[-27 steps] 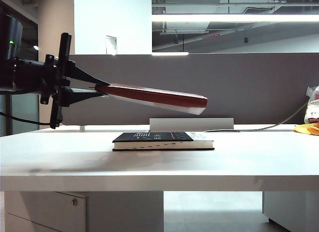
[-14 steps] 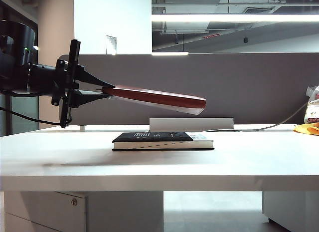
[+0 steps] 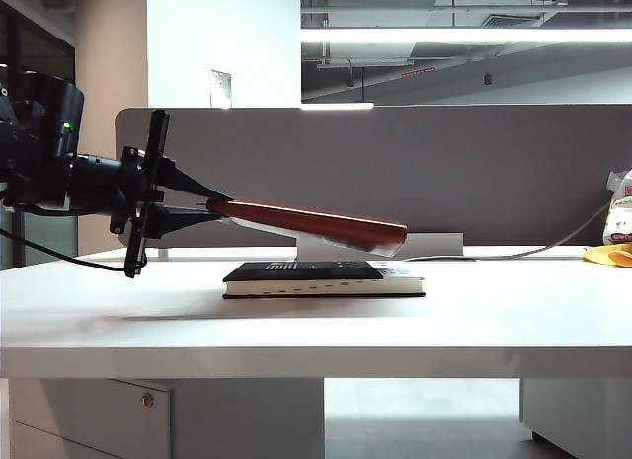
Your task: Pick up the red book and place it on top of the black book.
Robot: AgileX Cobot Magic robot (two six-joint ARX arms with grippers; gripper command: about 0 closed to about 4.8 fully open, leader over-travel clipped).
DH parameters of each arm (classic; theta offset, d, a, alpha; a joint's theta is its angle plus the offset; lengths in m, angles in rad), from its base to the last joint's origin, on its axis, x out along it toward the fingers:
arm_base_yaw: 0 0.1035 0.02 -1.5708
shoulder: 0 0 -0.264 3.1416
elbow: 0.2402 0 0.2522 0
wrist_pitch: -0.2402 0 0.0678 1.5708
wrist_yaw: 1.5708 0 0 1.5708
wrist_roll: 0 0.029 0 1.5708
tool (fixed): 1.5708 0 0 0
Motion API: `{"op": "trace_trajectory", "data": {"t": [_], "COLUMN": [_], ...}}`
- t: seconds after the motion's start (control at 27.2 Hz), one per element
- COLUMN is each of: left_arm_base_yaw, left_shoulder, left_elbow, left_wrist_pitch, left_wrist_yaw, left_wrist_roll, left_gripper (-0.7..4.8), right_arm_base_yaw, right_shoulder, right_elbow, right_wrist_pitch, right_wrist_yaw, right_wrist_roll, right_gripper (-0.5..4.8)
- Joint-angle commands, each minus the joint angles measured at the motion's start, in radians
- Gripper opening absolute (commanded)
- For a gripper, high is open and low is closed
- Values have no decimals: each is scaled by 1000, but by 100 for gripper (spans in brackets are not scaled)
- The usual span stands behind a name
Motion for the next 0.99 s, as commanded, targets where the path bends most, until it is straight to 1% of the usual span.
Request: {"op": "trace_trajectory", "data": {"t": [0.04,0.48,0.73,0.99], "left_arm_base_yaw": [1,1,0,-8], "left_shoulder": [8,69,95,127], "left_elbow": [31,129,146,184], "left_wrist_pitch": [56,-13,-28,-53], "left_wrist_yaw": [15,12,-15,-11], "left_wrist_roll": [1,2,2,2], "left_gripper": [-6,-6,-6,-6], "right_arm_base_yaw": [0,0,1,0], "right_shoulder": [0,0,0,0], "right_elbow": [-3,-3,-3,-3], "right_wrist_pitch": [10,10,10,10], "right_wrist_yaw": [1,1,1,1], "right_wrist_roll": [1,1,1,1], "right_gripper": [86,86,86,86]}}
